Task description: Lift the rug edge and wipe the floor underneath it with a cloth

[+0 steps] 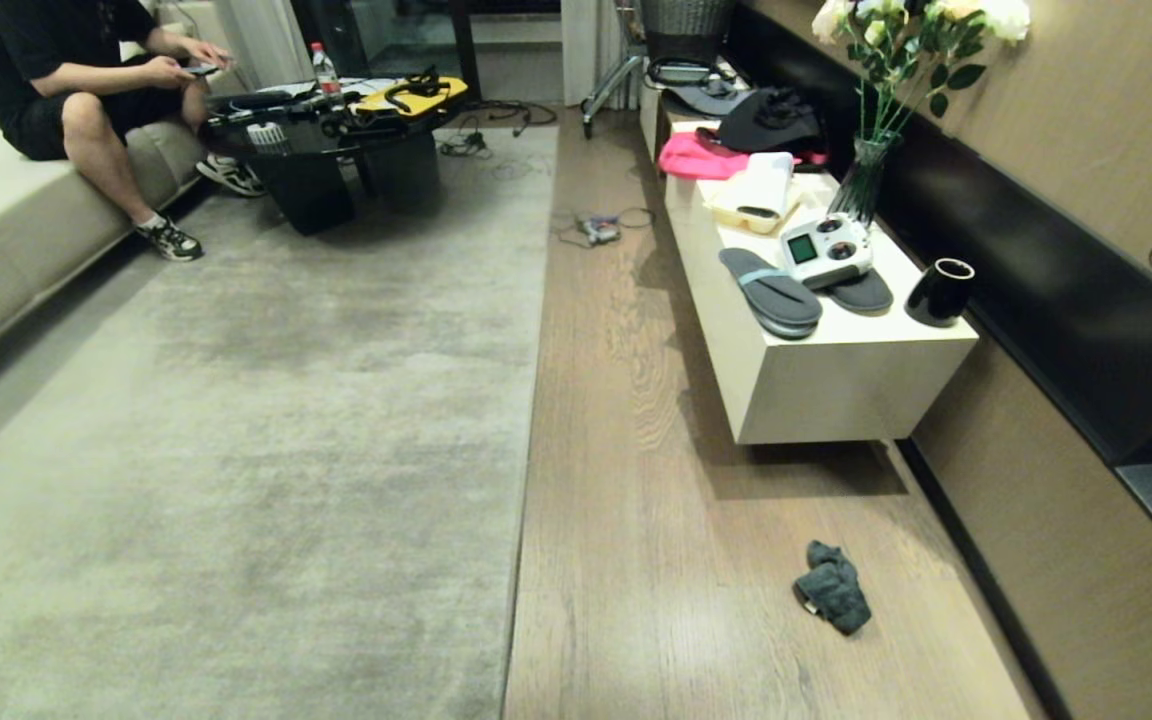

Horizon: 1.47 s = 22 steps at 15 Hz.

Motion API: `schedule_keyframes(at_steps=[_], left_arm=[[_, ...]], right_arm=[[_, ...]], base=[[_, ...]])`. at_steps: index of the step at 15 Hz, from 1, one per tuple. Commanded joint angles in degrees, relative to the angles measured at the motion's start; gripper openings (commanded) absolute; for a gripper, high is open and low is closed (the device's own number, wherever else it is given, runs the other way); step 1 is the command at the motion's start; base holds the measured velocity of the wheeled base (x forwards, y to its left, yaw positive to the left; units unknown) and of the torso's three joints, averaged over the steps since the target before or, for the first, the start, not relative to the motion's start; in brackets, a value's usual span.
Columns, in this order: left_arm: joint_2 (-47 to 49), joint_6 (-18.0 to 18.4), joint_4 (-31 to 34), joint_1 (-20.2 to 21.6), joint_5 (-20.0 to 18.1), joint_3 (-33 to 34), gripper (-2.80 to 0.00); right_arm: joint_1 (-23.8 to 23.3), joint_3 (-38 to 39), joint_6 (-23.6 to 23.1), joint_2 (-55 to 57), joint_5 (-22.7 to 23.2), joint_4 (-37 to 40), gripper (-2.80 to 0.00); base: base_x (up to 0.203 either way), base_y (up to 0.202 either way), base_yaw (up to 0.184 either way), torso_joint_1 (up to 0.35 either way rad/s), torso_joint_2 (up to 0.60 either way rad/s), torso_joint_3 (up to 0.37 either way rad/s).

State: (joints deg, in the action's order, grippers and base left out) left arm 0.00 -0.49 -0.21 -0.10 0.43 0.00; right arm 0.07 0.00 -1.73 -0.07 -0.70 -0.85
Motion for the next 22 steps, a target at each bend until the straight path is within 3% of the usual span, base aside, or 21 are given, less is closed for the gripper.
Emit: schedule_keyframes(at_steps=[1, 7, 22], left_arm=[[0.09, -0.04, 0.03, 0.01, 0.01, 0.00, -2.80], [0.09, 0.05, 0.03, 0.01, 0.01, 0.00, -2.80], [0.09, -0.04, 0.03, 0.01, 0.01, 0.00, -2.80]], right_arm=[[0.01, 0.00, -0.03, 0.09, 0.00, -0.03, -2.80], [0.01, 0.00, -0.03, 0.07, 0.00, -0.03, -2.80], [0.01, 0.00, -0.03, 0.07, 0.00, -0.03, -2.80]], base=[[0.000, 0.000, 0.000, 0.005, 0.00, 0.207], [0.000, 0.000, 0.000, 0.002, 0.00, 0.197], [0.000, 0.000, 0.000, 0.000, 0.00, 0.014]])
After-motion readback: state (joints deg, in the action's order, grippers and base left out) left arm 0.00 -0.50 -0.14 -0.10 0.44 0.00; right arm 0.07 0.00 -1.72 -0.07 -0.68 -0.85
